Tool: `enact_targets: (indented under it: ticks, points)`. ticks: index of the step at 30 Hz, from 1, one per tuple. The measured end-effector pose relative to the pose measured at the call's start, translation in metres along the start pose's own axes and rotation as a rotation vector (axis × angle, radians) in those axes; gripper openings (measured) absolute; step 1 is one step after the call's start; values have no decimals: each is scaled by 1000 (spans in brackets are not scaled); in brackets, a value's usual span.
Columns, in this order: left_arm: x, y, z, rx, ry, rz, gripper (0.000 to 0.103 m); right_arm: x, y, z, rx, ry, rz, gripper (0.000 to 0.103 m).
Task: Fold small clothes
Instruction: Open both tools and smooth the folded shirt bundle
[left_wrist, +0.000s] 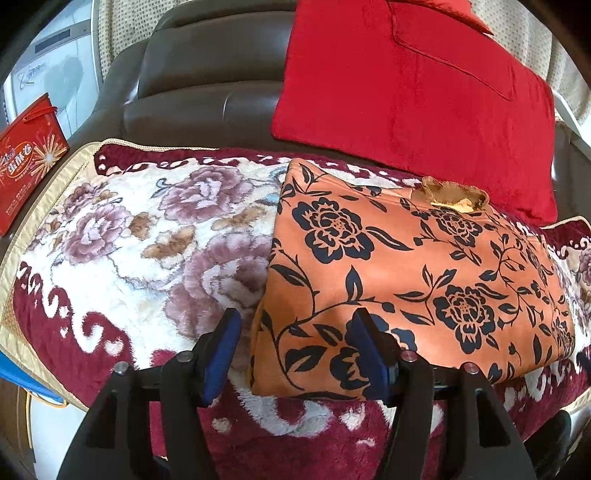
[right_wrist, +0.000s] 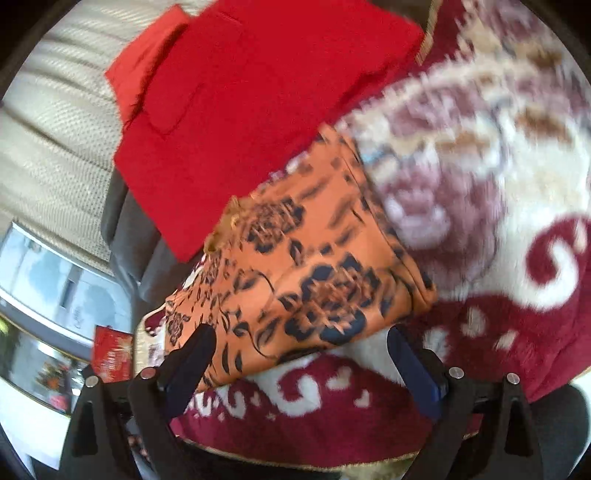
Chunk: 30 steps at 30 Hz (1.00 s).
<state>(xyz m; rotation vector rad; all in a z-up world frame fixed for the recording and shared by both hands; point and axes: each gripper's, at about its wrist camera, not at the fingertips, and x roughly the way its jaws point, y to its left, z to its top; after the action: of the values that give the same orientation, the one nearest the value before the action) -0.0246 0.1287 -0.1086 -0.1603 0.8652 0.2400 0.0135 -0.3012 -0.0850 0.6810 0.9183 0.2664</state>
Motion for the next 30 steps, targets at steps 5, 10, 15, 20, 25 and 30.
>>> enact_targets:
  ticks: [5,10,15,20,25,30]
  points:
    - [11,14,-8,-36,24,23,67,0,15,8,-72,13,54,96]
    - [32,30,-19,-74,97,0,68,58,-15,-2,-54,180,-41,97]
    - [6,37,6,-116,16,-15,70,36,-8,23,-13,140,2,97]
    - [13,25,39,-87,-33,-80,74,55,20,87,-84,119,107,97]
    - [47,18,40,-83,42,-89,74,135,-4,139,61,240,171,97]
    - [70,13,27,-89,132,-18,74,147,-48,148,276,163,192,97]
